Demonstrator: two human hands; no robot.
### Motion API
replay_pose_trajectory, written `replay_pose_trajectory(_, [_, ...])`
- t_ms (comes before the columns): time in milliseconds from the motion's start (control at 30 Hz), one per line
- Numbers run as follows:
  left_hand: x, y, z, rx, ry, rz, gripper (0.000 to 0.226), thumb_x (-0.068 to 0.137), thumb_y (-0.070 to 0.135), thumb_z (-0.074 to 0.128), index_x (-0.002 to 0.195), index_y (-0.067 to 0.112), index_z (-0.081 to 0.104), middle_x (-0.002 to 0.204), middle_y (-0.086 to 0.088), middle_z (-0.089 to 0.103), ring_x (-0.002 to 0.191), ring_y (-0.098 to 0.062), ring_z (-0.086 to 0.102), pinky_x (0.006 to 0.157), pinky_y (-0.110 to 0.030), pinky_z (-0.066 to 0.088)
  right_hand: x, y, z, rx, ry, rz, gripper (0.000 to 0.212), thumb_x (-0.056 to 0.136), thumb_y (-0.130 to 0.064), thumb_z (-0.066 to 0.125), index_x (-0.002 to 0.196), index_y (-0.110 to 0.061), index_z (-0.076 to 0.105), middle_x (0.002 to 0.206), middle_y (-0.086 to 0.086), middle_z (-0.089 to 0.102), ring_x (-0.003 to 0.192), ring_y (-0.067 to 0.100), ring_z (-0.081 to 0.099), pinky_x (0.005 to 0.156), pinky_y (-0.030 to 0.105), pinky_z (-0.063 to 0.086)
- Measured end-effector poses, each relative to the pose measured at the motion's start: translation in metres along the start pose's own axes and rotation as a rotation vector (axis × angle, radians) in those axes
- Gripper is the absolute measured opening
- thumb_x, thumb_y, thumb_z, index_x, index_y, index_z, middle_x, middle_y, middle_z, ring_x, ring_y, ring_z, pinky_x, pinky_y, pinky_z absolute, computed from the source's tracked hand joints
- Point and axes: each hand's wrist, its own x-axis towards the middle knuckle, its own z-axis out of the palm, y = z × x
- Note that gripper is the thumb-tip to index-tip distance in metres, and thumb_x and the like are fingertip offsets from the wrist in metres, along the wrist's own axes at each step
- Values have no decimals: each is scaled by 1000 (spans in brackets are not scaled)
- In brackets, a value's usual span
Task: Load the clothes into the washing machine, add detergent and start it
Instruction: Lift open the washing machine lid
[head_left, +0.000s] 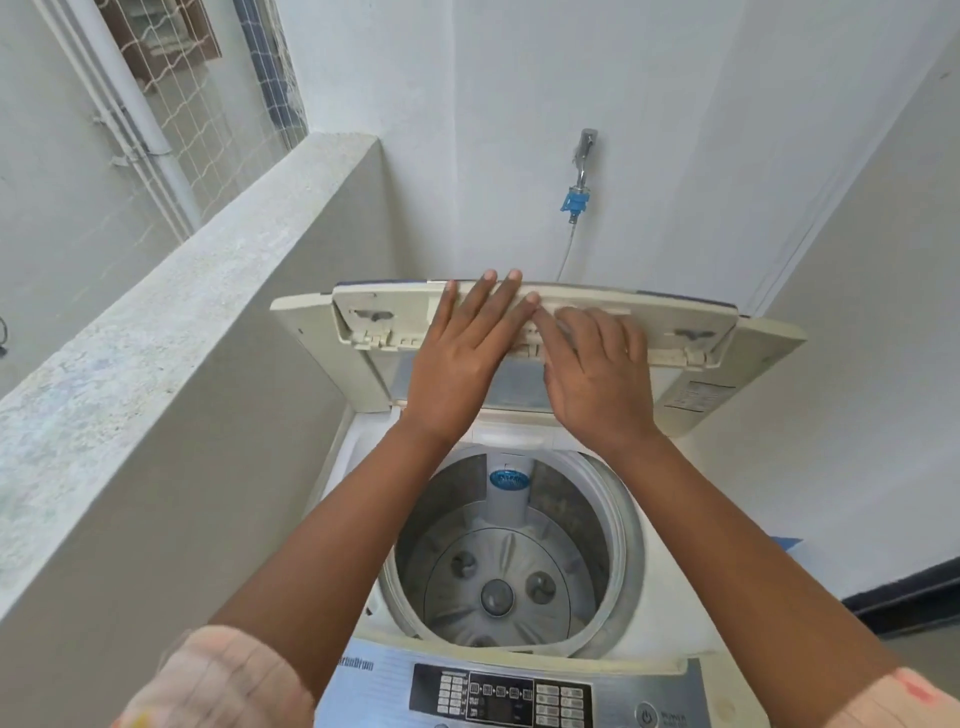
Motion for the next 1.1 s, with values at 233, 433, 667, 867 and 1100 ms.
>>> replay_pose_trajectory(233, [35,-21,41,35,-35,-74,48,95,6,58,142,10,48,151,-10,42,141,-29,37,118,-47,22,21,8,37,-84,-296,58,76,88,-23,58,153,-6,23,155,17,34,145,37,29,121,53,15])
replay_pose_trajectory(433, [60,-30,63,16,-124,-181,50,93,6,58,142,12,48,152,-7,41,142,-27,37,117,-49,21,39,15,60,-166,-427,77,94,80,-21,64,155,-5,10,161,18,21,149,38,15,122,55,8])
replay_pose_trajectory(667, [74,-37,76,61,-272,-227,59,95,4,49,151,16,33,159,-6,27,147,-26,24,120,-47,12,47,16,80,-194,-537,126,100,82,-31,63,156,-5,0,164,18,4,152,37,2,123,53,6])
replay_pose_trajectory(867, [81,-42,79,186,-449,-234,67,101,20,42,156,19,4,164,-3,4,151,-23,5,122,-44,5,52,21,85,-214,-603,129,107,81,-36,63,156,-5,-6,164,18,-6,152,37,-5,123,52,7])
replay_pose_trajectory(1100, [89,-39,76,277,-591,-253,89,94,60,39,154,18,-12,164,-2,-11,151,-22,-6,122,-49,3,56,18,86,-254,-666,153,113,80,-42,65,155,-7,-11,164,16,-11,152,36,-7,121,52,15])
